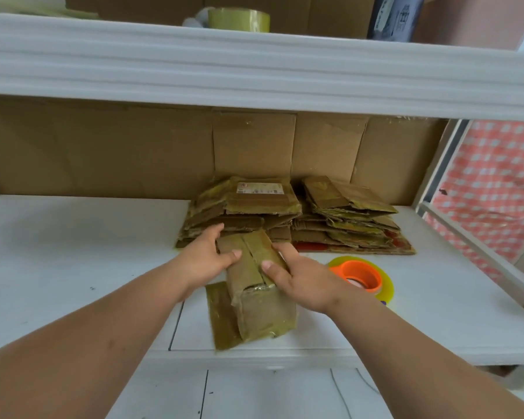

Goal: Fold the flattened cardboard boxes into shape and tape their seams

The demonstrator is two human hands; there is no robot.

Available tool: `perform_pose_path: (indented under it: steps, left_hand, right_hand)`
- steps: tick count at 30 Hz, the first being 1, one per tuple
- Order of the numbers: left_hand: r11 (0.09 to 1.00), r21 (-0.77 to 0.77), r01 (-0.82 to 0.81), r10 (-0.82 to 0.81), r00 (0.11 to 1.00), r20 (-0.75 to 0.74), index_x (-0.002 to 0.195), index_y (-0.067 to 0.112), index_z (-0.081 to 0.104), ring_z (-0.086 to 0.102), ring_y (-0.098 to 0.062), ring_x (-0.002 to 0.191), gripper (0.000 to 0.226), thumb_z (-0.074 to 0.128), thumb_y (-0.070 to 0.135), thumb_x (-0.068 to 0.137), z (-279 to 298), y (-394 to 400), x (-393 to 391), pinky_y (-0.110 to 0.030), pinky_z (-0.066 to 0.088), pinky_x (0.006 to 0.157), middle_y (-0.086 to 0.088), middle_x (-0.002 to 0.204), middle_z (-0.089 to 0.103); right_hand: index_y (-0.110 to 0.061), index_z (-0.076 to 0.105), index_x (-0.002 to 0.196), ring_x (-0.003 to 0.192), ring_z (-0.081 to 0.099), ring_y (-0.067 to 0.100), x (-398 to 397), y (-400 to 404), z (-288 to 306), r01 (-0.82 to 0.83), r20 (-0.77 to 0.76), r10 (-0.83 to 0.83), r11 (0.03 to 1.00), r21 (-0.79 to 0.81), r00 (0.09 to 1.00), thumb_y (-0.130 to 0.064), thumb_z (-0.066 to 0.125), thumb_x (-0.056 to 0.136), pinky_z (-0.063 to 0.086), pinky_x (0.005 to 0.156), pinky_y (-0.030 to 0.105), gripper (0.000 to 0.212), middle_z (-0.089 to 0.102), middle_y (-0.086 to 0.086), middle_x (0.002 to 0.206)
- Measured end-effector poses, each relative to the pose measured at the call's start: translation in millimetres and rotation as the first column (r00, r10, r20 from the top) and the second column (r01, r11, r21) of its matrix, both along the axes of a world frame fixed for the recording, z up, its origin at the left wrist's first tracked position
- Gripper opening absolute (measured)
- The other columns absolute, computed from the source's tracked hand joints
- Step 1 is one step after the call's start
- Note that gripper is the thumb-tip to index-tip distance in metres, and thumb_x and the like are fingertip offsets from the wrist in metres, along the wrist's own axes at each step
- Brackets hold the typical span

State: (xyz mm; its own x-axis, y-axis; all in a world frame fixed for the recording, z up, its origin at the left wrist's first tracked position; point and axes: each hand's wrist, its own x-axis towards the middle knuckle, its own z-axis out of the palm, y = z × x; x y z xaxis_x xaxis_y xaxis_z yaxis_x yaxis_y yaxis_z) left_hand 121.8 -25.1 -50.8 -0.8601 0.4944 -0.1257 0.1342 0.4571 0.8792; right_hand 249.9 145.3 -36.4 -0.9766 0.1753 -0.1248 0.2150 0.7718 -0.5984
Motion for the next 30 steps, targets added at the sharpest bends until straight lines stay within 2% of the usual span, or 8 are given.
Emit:
perform_pose_path:
  steps: [6,9,12,17,20,22,26,30]
  left_hand:
    - [0.983,-0.182,0.029,-0.062,0.982,-0.181,0.148,0.024,0.037,0.045,-0.02,0.133,0.064,0.066,0.038,0.093,-7,7,13,-0.028,0.038,0.104,0.001,0.153,0.038]
    - [0.961,-0.275,0.004,-0.097,0.94,-0.326,0.143,0.022,0.045,0.029,-0.02,0.144,0.052,0.061,0.038,0.096,-9,8,20,-0.03,0.029,0.111,0.002,0.162,0.019]
    - [0.925,-0.379,0.005,-0.207,0.845,-0.493,0.138,0.02,0.055,0.029,-0.018,0.141,0.047,0.058,0.042,0.096,-6,7,25,-0.032,0.029,0.115,0.003,0.154,0.025]
    - [0.892,-0.418,0.174,-0.325,0.888,-0.324,0.153,0.021,0.033,0.039,-0.01,0.133,0.082,0.065,0.055,0.087,4,-4,30,-0.022,0.033,0.107,0.01,0.153,0.026]
    - [0.905,-0.4,0.143,-0.287,0.901,-0.326,0.15,0.028,0.033,0.041,-0.013,0.134,0.077,0.065,0.058,0.086,1,-8,35,-0.029,0.038,0.106,0.01,0.156,0.03]
    - [0.921,-0.369,0.124,-0.257,0.906,-0.336,0.14,0.032,0.041,0.044,-0.012,0.132,0.062,0.064,0.056,0.088,-2,-7,40,-0.028,0.039,0.1,0.012,0.154,0.034]
    - [0.922,-0.374,0.096,-0.259,0.872,-0.415,0.126,0.029,0.056,0.039,-0.011,0.134,0.04,0.063,0.048,0.092,0,-3,47,-0.026,0.033,0.105,0.012,0.146,0.037]
    - [0.933,-0.358,0.043,-0.22,0.856,-0.469,0.122,0.027,0.065,0.042,-0.008,0.115,0.034,0.067,0.04,0.091,4,-2,54,-0.026,0.038,0.099,0.014,0.116,0.044]
  right_hand:
    - [-0.034,0.009,0.153,0.118,0.057,0.018,9,5,-15,-0.01,0.088,0.025,0.985,-0.174,0.996,-0.058,0.04,0.098,0.043,0.101,0.031,0.067,0.059,0.002,0.131]
    - [-0.032,0.013,0.153,0.112,0.059,0.016,11,3,-17,0.023,0.067,-0.011,0.983,-0.183,0.998,-0.055,0.048,0.098,0.044,0.096,0.028,0.069,0.06,-0.001,0.121]
    - [-0.031,0.024,0.151,0.109,0.058,0.017,11,2,-11,0.062,0.062,-0.052,0.983,-0.174,0.997,-0.052,0.056,0.095,0.044,0.093,0.028,0.068,0.057,-0.002,0.117]
    - [-0.029,0.035,0.153,0.124,0.055,0.022,13,23,-6,0.12,0.012,-0.12,0.98,-0.156,0.993,-0.047,0.036,0.105,0.04,0.103,0.031,0.051,0.055,0.006,0.142]
    - [-0.023,0.035,0.152,0.132,0.047,0.029,14,54,-19,0.268,-0.001,-0.271,0.954,0.136,0.963,-0.031,0.039,0.103,0.038,0.11,0.038,0.05,0.046,0.011,0.149]
    - [-0.019,0.039,0.147,0.132,0.044,0.032,20,72,-29,0.333,0.069,-0.378,0.877,0.347,0.923,-0.035,0.049,0.093,0.04,0.109,0.043,0.057,0.045,0.013,0.146]
    - [-0.021,0.052,0.123,0.126,0.049,0.027,33,87,-48,0.225,0.261,-0.378,0.853,0.471,0.888,-0.05,0.057,0.082,0.027,0.116,0.047,0.05,0.057,0.004,0.127]
    - [-0.028,0.05,0.115,0.121,0.052,0.021,34,97,-57,0.139,0.202,-0.301,0.812,0.567,0.932,-0.05,0.053,0.089,0.007,0.12,0.052,0.035,0.062,-0.004,0.114]
